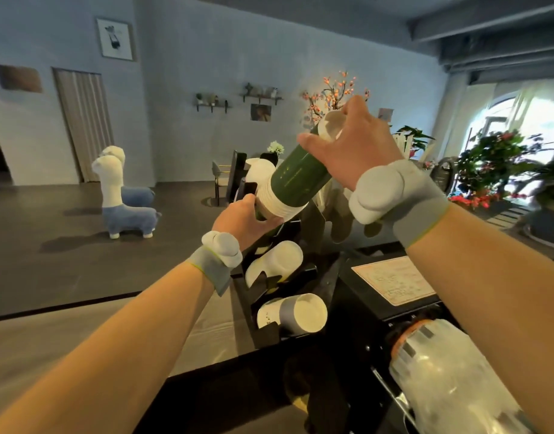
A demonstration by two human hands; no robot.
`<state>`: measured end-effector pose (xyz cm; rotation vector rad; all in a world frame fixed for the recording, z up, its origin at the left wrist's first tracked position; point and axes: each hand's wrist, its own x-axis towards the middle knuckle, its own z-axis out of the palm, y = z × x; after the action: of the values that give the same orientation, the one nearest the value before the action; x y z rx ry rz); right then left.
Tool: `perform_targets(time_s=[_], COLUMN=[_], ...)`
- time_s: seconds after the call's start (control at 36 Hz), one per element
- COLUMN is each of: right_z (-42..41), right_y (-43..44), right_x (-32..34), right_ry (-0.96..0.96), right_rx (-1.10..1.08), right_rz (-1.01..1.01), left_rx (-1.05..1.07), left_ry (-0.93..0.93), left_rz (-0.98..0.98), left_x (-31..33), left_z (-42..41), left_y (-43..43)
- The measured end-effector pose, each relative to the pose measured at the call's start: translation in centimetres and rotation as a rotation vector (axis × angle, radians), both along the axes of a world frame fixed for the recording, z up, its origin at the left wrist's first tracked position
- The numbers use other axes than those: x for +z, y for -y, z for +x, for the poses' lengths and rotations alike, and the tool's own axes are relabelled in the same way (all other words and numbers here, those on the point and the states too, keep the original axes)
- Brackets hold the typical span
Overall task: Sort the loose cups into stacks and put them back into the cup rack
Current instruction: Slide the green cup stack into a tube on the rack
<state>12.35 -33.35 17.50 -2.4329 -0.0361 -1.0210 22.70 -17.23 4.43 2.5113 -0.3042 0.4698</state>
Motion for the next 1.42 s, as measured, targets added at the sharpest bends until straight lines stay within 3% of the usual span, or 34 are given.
perform_targets(time_s=[0.28, 0.44, 0.72, 1.06, 1.28, 1.42], right_z=[2.5, 5.0, 8.1, 9.8, 8.9, 6.4], right_y=[0.1, 0.6, -1.2, -1.1, -2.1, -4.1], right_x=[-1.2, -2.5, -4.9, -6.7, -6.9, -6.6], right_ry=[-0.021, -0.150, -0.300, -0.306, -0.368, -0.175], right_rx=[0.096, 0.102, 0.150, 0.140, 0.076, 0.050], right_rz=[-0.051, -0.128, -0.350, -0.287, -0.223, -0.195], left_rx=[-0.023, -0.100, -0.274, -0.222, -0.215, -0.225], left_ry=[-0.029, -0.010, -0.093, -0.201, -0.168, -0.187], left_rz=[-0.065, -0.093, -0.384, -0.332, -0.244, -0.200], left_x=[-0.9, -2.4, -1.7, -2.8, -1.9, -1.1], left_z=[2.2, 4.2, 2.8, 3.1, 0.9, -2.2], left_y=[-0.5, -1.2, -0.4, 0.0, -2.3, -6.5])
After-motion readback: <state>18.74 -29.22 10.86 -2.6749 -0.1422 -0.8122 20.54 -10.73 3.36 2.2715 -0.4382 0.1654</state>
